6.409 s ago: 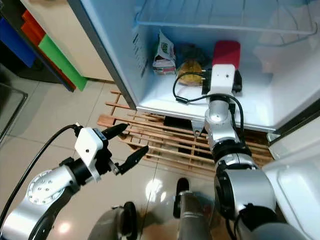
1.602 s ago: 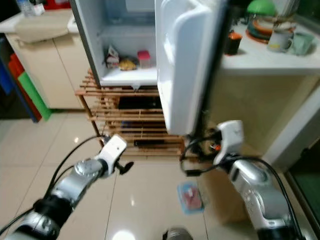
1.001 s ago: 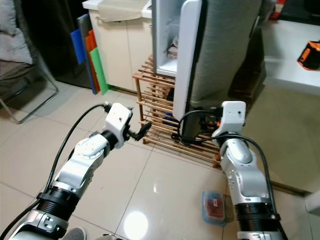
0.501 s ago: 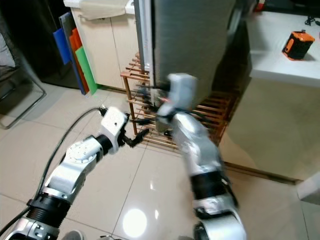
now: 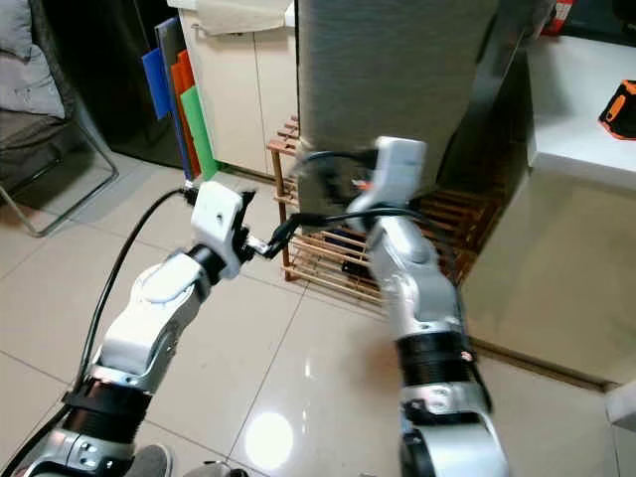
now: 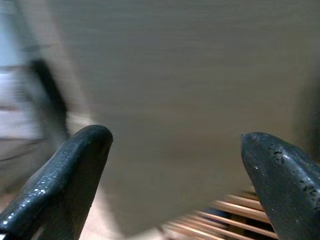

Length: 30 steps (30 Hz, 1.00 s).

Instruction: Restocking fridge

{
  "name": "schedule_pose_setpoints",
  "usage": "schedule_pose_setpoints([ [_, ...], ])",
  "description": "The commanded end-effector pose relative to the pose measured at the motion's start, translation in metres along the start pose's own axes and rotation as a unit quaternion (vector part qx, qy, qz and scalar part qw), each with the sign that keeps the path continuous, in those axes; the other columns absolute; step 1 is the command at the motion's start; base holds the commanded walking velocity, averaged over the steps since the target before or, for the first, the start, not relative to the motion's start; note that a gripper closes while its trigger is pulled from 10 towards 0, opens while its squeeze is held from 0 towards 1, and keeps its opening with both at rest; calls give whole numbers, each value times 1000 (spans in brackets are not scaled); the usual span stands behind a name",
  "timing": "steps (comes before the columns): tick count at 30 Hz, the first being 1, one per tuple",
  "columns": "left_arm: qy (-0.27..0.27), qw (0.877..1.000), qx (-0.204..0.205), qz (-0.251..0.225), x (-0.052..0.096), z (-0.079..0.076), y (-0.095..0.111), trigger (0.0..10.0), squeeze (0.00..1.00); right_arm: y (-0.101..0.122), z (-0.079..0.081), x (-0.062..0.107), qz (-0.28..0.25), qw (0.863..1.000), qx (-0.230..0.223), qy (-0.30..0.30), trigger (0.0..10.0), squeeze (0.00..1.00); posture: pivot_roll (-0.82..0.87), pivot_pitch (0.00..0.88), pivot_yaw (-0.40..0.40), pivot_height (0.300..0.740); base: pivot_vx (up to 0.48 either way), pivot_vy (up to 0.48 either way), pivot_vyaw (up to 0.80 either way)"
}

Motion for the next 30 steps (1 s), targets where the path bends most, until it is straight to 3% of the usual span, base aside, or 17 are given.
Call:
schedule_pose_setpoints([
  [1, -9, 1000, -5, -25, -3, -4, 12, 10000, 0, 4, -7, 2, -12, 1000, 0, -19, 10000, 0, -143, 2, 18, 740, 461, 0, 0],
  [3, -5, 999, 5, -40, -6, -4, 19, 10000, 0, 3, -15, 6, -13, 999, 10, -31, 10000, 0, -152, 0, 22, 740, 459, 0, 0],
  [9, 25, 997, 20, -66, -9, 6, 30, 10000, 0, 4, -14, 6, -18, 999, 20, -28, 10000, 0, -165, 0, 28, 740, 444, 0, 0],
  [11, 36, 997, 21, -72, -11, 10, 33, 10000, 0, 5, -10, 4, -21, 999, 21, -22, 10000, 0, -163, 0, 29, 740, 386, 285, 463],
  [14, 48, 996, 24, -77, -12, 15, 35, 10000, 0, 10, 9, -4, -29, 999, 33, 12, 10000, 0, -160, 0, 29, 740, 387, 282, 562],
  [19, 63, 995, 12, -73, -11, 21, 33, 10000, 0, 11, 14, -10, -32, 999, 37, 15, 10000, 0, -141, 0, 21, 740, 388, 282, 506],
  [30, 75, 994, 19, -74, -8, 28, 33, 10000, 0, 3, 25, -13, -20, 998, 49, 31, 10000, 0, -124, 0, 16, 740, 432, 0, 0],
])
Point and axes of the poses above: a point about 5 cm out from each wrist's last joint towards the gripper, its own x axis pointing back from the gripper into the wrist, its own y axis along the axis of the wrist's last joint, z = x × y, the point moved 3 cm from there along -x, pointing out of the wrist towards the gripper, and after that the axes turned 4 degrees about -x, right-handed, at the moved point
